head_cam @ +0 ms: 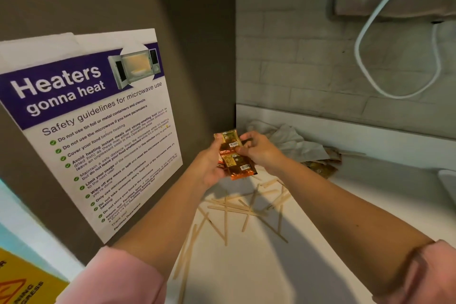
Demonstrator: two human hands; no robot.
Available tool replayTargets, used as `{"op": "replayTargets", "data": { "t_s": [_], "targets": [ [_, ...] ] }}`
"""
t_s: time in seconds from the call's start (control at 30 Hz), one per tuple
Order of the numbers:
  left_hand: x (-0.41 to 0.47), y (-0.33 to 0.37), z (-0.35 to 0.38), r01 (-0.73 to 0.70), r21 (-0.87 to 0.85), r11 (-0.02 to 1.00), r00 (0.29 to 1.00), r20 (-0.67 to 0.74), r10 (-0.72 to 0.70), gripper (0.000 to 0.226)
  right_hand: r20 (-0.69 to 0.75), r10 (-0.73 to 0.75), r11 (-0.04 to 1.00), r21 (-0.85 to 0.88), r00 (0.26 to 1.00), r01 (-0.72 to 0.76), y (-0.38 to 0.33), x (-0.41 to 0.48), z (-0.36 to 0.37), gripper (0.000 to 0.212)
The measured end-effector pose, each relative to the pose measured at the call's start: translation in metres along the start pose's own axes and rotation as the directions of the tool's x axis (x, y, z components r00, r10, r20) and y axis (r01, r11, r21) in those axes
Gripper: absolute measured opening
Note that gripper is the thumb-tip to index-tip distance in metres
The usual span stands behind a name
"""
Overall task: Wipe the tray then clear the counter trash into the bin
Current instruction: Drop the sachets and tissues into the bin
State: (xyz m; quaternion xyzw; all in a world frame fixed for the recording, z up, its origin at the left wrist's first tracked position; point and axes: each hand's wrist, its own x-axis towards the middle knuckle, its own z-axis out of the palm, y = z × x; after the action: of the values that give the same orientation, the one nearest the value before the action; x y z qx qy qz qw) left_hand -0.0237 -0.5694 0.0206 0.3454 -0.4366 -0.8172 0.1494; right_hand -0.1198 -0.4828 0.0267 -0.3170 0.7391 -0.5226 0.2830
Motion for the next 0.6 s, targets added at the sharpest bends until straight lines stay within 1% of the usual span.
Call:
{"op": "replayTargets", "data": {
  "t_s": [0.07,0.13,0.2,0.23,0.27,0.3,0.33,0.37,0.4,0.5,0.57,0.6],
  "targets": [
    [-0.003,-0.002,-0.001,-0.036,0.075,0.997,0.999,0.015,0.035,0.033,0.009,-0.034,0.998,-0.058,0.999,0.035,0.001,-0.001,0.006,0.022],
    [-0.004,-0.003,-0.003,-0.071,0.090,0.993,0.997,0.006,0.071,0.039,-0.003,-0.059,0.988,-0.140,0.998,0.058,0.002,-0.002,0.010,0.009],
    [-0.007,0.001,-0.008,-0.076,0.065,0.995,0.997,-0.025,0.078,0.041,-0.041,-0.053,0.976,-0.212,0.998,0.044,0.005,-0.003,0.011,0.016],
    [-0.008,0.003,-0.010,-0.074,0.050,0.996,0.996,-0.040,0.076,0.041,-0.061,-0.035,0.960,-0.279,0.998,0.017,0.006,-0.004,0.011,0.022],
    [-0.009,0.005,-0.014,-0.077,0.049,0.996,0.995,-0.055,0.080,0.041,-0.067,-0.022,0.924,-0.382,0.997,-0.005,0.010,-0.004,0.012,0.026],
    [-0.009,0.007,-0.016,-0.081,0.052,0.995,0.994,-0.067,0.084,0.041,-0.038,-0.009,0.851,-0.524,0.999,-0.012,0.014,-0.006,0.013,0.029],
    [-0.009,0.008,-0.019,-0.085,0.060,0.995,0.993,-0.081,0.090,0.041,0.027,0.014,0.744,-0.669,1.000,0.007,0.018,-0.008,0.016,0.031],
    [-0.008,0.009,-0.020,-0.088,0.063,0.994,0.991,-0.093,0.094,0.042,0.105,0.048,0.621,-0.782,0.993,0.052,0.023,-0.012,0.021,0.037],
    [-0.009,0.010,-0.021,-0.088,0.066,0.994,0.990,-0.108,0.095,0.042,0.169,0.091,0.520,-0.849,0.981,0.098,0.028,-0.015,0.025,0.045],
    [-0.011,0.011,-0.023,-0.087,0.086,0.992,0.986,-0.133,0.098,0.043,0.273,0.190,0.365,-0.911,0.943,0.190,0.040,-0.025,0.038,0.064],
    [-0.012,0.011,-0.024,-0.083,0.092,0.992,0.986,-0.137,0.096,0.043,0.286,0.243,0.228,-0.946,0.927,0.232,0.047,-0.028,0.046,0.071],
    [-0.013,0.011,-0.024,-0.082,0.092,0.992,0.986,-0.136,0.094,0.042,0.276,0.250,0.196,-0.953,0.928,0.231,0.050,-0.029,0.049,0.071]
  ]
}}
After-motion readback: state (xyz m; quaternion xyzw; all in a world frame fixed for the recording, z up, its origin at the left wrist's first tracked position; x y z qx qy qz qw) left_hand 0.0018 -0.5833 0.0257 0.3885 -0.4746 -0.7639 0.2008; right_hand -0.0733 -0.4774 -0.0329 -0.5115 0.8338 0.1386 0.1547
